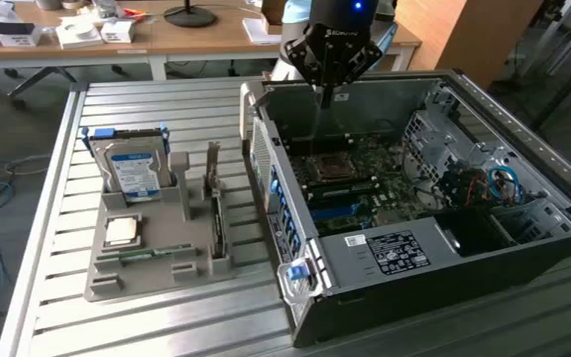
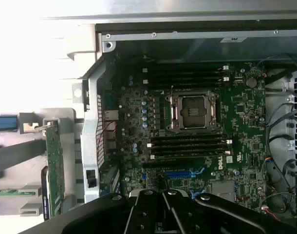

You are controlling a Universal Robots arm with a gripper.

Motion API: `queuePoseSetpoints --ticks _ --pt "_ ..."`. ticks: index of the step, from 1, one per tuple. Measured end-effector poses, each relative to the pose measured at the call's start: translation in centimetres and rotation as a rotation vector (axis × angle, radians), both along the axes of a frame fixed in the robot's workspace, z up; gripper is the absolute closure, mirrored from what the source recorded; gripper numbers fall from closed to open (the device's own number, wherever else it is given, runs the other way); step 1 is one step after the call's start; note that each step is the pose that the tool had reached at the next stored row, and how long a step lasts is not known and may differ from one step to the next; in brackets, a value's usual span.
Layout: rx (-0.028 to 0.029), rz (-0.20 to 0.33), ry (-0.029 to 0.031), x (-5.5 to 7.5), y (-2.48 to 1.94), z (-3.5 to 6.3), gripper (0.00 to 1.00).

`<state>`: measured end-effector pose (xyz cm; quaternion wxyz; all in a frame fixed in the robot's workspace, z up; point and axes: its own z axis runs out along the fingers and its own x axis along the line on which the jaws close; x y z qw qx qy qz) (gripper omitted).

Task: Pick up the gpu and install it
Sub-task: 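Reach for the gpu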

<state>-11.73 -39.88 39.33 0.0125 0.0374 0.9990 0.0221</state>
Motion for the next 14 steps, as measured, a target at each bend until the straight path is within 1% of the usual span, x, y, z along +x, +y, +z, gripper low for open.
queuePoseSetpoints --ticks 8,14 --pt "0.0001 0.000 0.0000 0.04 0.00 0.00 0.89" --pt "0.0001 0.000 -0.0001 -0.26 0.00 -0.01 0.89"
